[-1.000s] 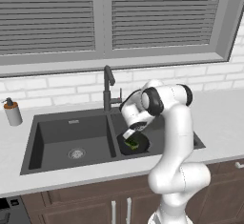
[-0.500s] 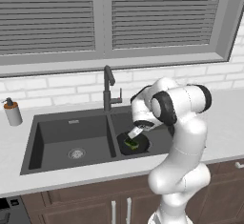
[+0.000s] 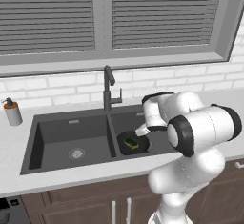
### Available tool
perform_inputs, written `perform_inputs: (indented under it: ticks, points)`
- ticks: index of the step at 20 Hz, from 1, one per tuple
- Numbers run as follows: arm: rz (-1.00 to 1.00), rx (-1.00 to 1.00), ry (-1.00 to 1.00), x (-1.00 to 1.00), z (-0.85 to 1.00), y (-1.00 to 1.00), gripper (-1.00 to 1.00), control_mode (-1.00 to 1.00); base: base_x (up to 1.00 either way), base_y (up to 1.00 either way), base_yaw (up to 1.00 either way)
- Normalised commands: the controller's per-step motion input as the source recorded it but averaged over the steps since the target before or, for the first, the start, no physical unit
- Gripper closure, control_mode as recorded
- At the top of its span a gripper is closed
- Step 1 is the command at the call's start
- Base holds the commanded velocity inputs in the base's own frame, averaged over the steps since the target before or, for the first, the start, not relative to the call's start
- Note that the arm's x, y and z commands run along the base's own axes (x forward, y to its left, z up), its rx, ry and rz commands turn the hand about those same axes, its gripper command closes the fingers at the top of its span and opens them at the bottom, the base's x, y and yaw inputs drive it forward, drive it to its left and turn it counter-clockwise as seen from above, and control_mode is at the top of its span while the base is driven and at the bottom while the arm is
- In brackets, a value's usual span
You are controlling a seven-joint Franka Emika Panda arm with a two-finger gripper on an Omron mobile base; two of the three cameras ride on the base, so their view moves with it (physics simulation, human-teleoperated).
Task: Pick the pan and sponge and place them into the sink. Then turn on the water.
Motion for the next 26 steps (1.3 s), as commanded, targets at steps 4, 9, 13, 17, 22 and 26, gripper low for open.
perform_inputs:
  ticks: [4,9,13,17,22,26]
  points:
    - [0.0,0.14,-0.03,-0.34,0.79,-0.24,-1.0,-1.0,0.0,0.0,0.0]
    - [0.0,0.13,-0.14,-0.41,0.61,-0.2,-1.0,-1.0,0.0,0.0,0.0]
    - [-0.02,0.09,-0.17,-0.26,0.12,-0.02,-1.0,-1.0,0.0,0.0,0.0]
    - [0.0,0.11,-0.18,-0.04,0.11,0.0,-1.0,-1.0,0.0,0.0,0.0]
    - [0.0,0.12,-0.11,0.01,0.04,0.0,-1.0,-1.0,0.0,0.0,0.0]
    - [0.0,0.14,-0.18,0.12,0.0,0.01,-1.0,-1.0,0.0,0.0,0.0]
